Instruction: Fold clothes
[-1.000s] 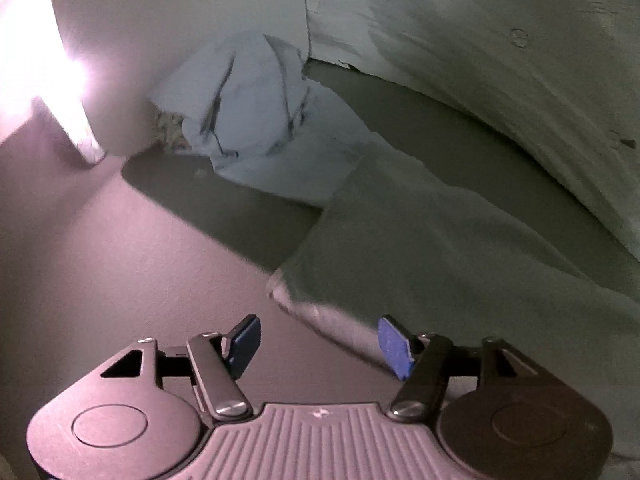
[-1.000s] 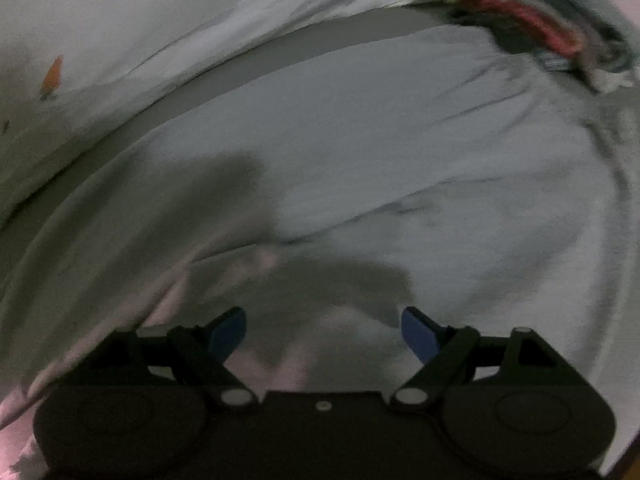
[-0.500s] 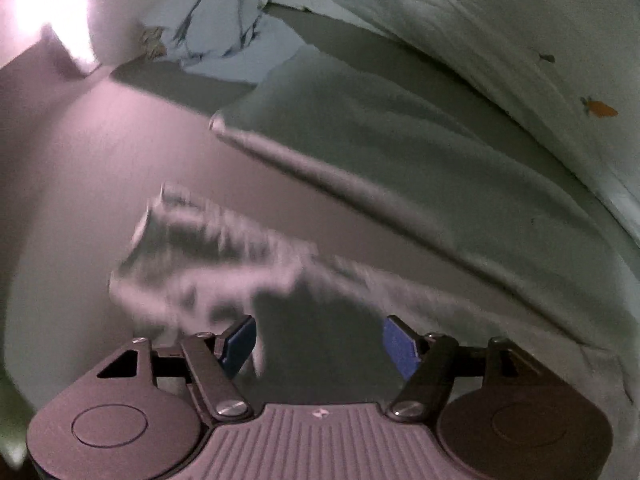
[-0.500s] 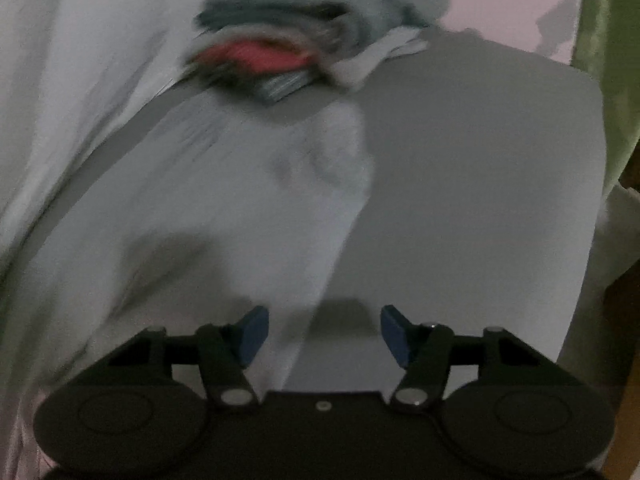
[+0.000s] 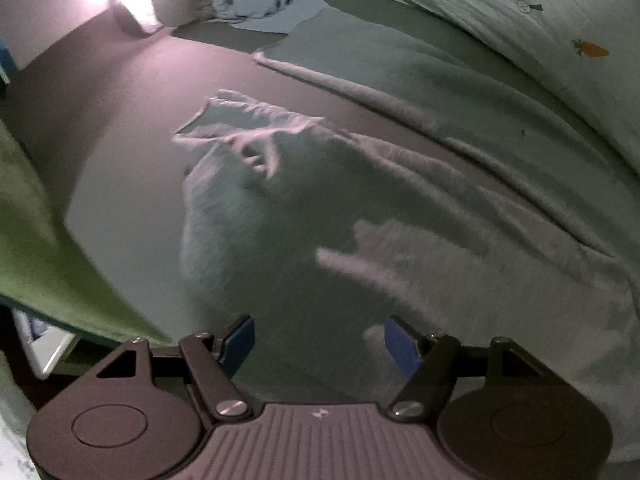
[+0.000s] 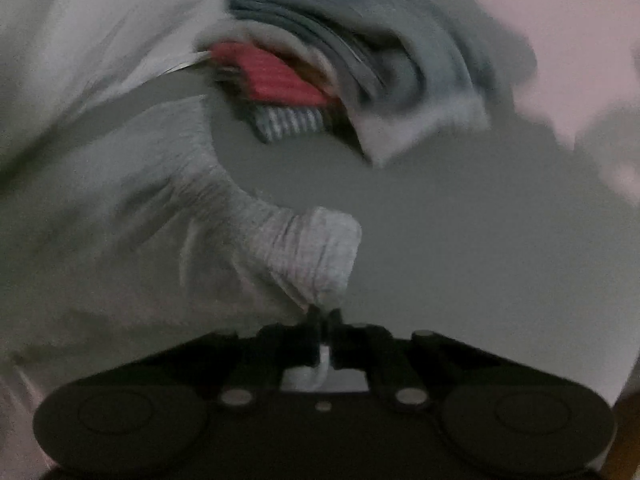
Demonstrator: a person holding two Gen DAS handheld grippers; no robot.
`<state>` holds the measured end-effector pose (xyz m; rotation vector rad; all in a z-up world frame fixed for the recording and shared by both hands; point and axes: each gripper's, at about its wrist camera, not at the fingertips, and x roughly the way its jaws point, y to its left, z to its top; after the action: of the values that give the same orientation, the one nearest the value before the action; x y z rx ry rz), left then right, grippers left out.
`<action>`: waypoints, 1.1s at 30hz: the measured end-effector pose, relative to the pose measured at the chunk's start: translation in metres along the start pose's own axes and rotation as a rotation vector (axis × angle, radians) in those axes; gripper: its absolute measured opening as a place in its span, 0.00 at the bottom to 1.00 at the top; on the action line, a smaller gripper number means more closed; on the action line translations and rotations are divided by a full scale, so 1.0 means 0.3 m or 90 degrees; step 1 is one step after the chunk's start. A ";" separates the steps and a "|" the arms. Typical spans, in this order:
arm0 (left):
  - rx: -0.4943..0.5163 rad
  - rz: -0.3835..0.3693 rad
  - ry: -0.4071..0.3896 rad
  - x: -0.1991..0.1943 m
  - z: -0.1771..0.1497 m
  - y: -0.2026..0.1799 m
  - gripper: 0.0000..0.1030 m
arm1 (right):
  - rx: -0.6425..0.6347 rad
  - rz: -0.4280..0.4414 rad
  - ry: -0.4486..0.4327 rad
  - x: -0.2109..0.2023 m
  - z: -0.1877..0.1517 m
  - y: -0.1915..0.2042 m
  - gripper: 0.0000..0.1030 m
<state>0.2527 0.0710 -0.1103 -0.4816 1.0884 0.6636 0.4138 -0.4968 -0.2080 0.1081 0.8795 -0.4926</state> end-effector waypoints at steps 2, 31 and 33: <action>-0.011 0.014 -0.008 -0.017 -0.005 0.026 0.74 | 0.008 -0.017 0.002 0.023 0.015 -0.028 0.02; -0.044 -0.193 -0.048 0.195 0.565 0.911 0.78 | -0.713 0.606 -0.212 -1.374 -1.051 1.661 0.49; -0.043 -0.210 -0.040 0.201 0.570 0.933 0.80 | -0.711 0.605 -0.175 -1.358 -1.060 1.722 0.51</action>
<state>0.1855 0.3976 -0.1085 -0.6766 0.9024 0.4231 0.2052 0.2017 -0.1574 -0.5396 0.6321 0.8760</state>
